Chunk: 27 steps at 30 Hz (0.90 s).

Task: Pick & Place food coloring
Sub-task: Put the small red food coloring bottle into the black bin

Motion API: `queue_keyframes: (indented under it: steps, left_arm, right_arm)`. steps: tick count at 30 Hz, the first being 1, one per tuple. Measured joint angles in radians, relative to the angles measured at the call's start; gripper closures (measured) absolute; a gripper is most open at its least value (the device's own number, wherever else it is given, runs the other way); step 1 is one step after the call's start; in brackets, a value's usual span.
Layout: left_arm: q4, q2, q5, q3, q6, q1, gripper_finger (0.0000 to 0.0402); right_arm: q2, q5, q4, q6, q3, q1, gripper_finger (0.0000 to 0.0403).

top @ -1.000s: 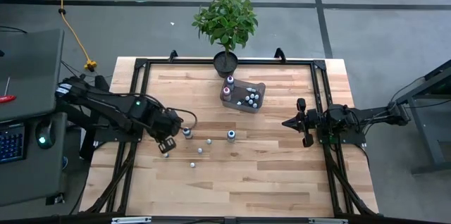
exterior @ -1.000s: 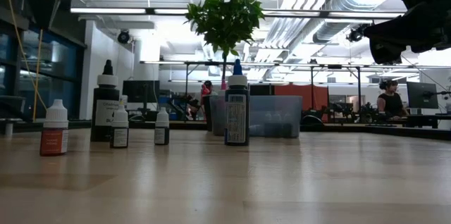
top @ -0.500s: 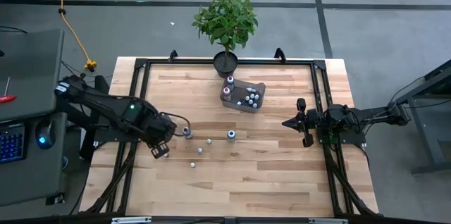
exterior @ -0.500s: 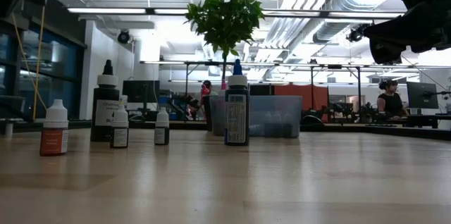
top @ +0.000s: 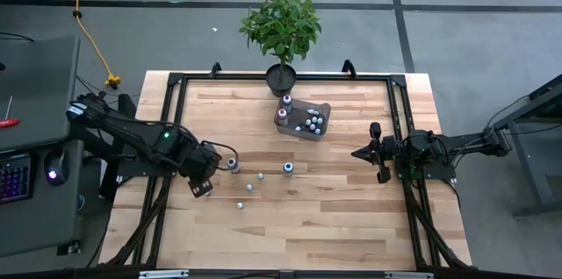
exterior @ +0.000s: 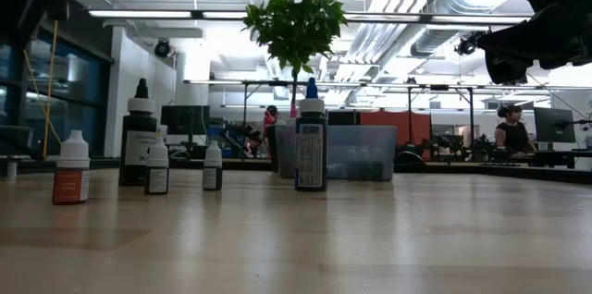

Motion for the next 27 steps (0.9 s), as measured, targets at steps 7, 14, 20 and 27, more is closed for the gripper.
queue_keyframes:
  steps: [7,14,20,27]
  left_arm:
    - [0.068,0.004,-0.033,-0.062,-0.132,-0.005,0.0159]
    - [0.189,0.004,-0.057,-0.154,-0.226,-0.075,0.0160]
    - [0.214,0.003,-0.035,-0.219,-0.296,-0.143,0.0161]
    - [0.232,0.011,-0.062,-0.257,-0.342,-0.210,0.0161]
  right_arm:
    - [0.000,0.000,0.000,0.000,0.000,0.000,0.0402]
    - [0.000,0.000,0.000,0.000,0.000,0.000,0.0402]
    - [0.000,0.000,0.000,0.000,0.000,0.000,0.0402]
    - [0.000,0.000,0.000,0.000,0.000,0.000,0.0402]
